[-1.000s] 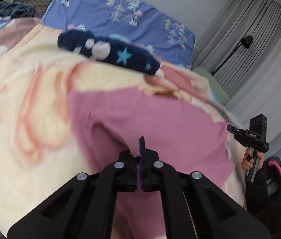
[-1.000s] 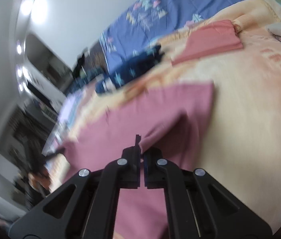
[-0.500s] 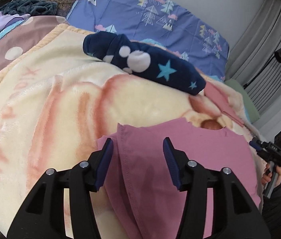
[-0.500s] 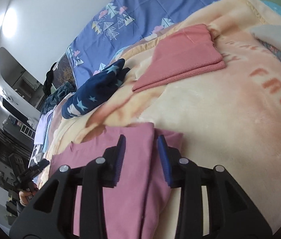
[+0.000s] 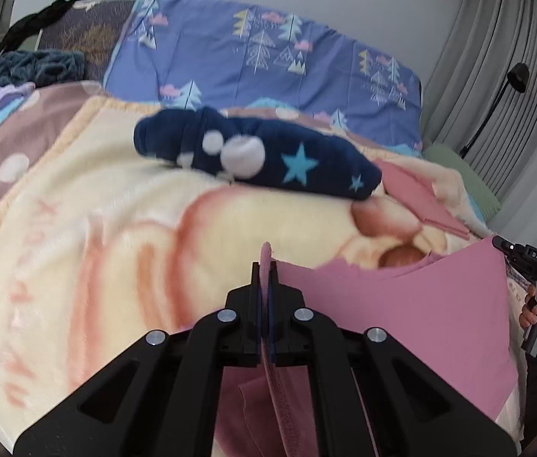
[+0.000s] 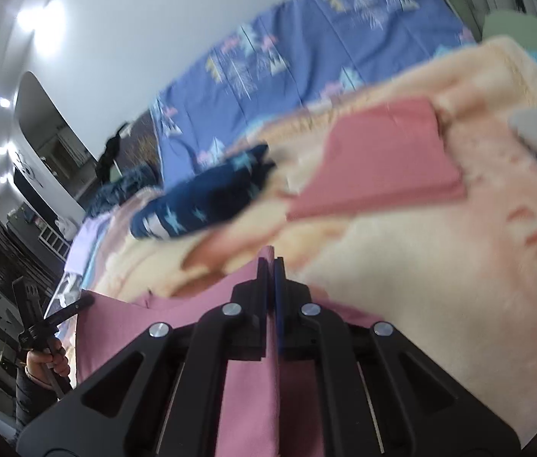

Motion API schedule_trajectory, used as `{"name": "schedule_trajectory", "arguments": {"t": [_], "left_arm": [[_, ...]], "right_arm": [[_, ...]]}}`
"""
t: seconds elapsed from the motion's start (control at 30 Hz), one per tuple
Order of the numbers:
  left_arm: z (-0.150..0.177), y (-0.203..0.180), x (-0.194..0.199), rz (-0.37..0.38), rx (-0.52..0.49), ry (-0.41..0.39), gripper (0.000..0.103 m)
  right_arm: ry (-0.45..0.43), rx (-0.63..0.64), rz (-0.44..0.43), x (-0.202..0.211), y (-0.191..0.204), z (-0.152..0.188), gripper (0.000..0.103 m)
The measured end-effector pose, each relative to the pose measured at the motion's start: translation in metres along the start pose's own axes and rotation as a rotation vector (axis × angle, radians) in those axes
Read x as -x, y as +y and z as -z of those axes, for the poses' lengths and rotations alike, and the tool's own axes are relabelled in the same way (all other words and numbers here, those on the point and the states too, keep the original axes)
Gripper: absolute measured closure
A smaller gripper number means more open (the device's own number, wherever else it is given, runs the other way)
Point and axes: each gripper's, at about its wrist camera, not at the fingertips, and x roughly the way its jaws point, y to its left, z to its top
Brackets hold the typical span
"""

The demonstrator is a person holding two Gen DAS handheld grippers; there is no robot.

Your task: Fold small clothes

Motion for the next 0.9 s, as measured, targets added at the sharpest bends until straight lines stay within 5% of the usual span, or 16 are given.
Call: {"name": "schedule_trajectory", "arguments": {"t": [0.1,0.2,0.27,0.4,0.53,0.63,0.73,0.8,0.9], "left_arm": [[-0.007,0.003,-0.019,-0.044,-0.023,0.023,0.101],[0.004,0.013,-0.05,-0.145,-0.027,0.094,0.097],[0.016,0.02,-0.062,-0.189,0.001,0.154,0.086],[0.02,0.011,-0.031,-0.223,0.021,0.067,0.071],[0.023,-0.069,0.014,-0.116,-0.128,-0.008,0.06],[0.055,-0.163,0.024,0.059,-0.313,0.073,0.035],[0.109,-0.257,0.021,0.214,-0.515,0.18,0.028],[0.147,-0.307,0.017,0.24,-0.663,0.213,0.028],[0.2,-0.363,0.011,0.179,-0.9,0.192,0.025]], "right_arm": [[0.009,0.002,0.066,-0.011,-0.003,-0.007,0.099],[0.045,-0.071,0.158,-0.031,-0.027,-0.002,0.078],[0.029,-0.134,0.149,-0.03,-0.043,0.006,0.067],[0.046,-0.18,0.105,-0.013,-0.068,0.015,0.067],[0.09,-0.187,0.03,-0.001,-0.078,0.017,0.067],[0.113,-0.205,-0.035,-0.001,-0.084,0.028,0.063],[0.142,-0.208,-0.066,-0.004,-0.088,0.036,0.062],[0.15,-0.196,-0.105,-0.001,-0.085,0.036,0.053],[0.173,-0.153,-0.151,-0.001,-0.079,0.039,0.048]]}}
